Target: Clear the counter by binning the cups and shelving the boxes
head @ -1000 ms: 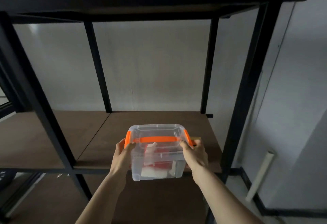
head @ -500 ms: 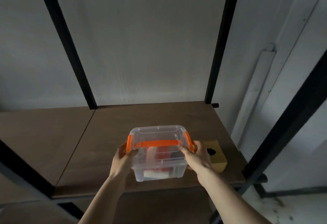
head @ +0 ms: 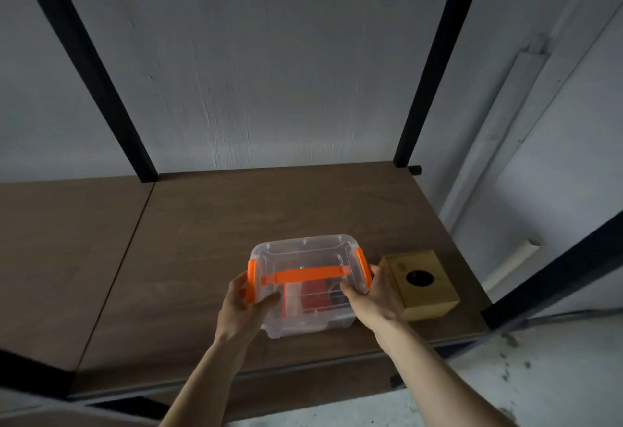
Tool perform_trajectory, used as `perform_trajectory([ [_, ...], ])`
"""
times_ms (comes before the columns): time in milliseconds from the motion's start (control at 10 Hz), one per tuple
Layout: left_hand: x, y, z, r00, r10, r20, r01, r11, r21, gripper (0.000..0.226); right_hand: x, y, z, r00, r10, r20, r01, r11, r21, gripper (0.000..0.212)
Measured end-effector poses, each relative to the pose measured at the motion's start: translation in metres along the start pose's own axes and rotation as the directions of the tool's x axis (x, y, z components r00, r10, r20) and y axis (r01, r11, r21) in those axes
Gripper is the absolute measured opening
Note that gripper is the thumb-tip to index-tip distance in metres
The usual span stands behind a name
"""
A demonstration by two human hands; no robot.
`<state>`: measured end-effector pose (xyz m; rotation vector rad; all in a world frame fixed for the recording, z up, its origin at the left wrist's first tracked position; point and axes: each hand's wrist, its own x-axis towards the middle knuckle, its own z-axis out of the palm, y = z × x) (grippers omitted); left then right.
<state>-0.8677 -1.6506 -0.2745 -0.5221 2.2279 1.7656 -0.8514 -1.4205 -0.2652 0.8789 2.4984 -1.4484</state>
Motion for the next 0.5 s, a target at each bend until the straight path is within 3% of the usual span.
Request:
perform_trajectory([
  [300,0.002,0.003,0.008,0.994,0.105,-0.010,-0.097,0.952,0.292,0.072,0.005,0.003,0.001,0.990,-0.142,-0.024,0.130,0.954,-0.271,0.063],
  [500,-0.019,0.008,0.002,0.966,0.259,-0.009,-0.206,0.790,0.577,0.081,-0.012,-0.005,-0.017,0.941,-0.337,0.014,0.309,0.844,-0.438,0.069],
])
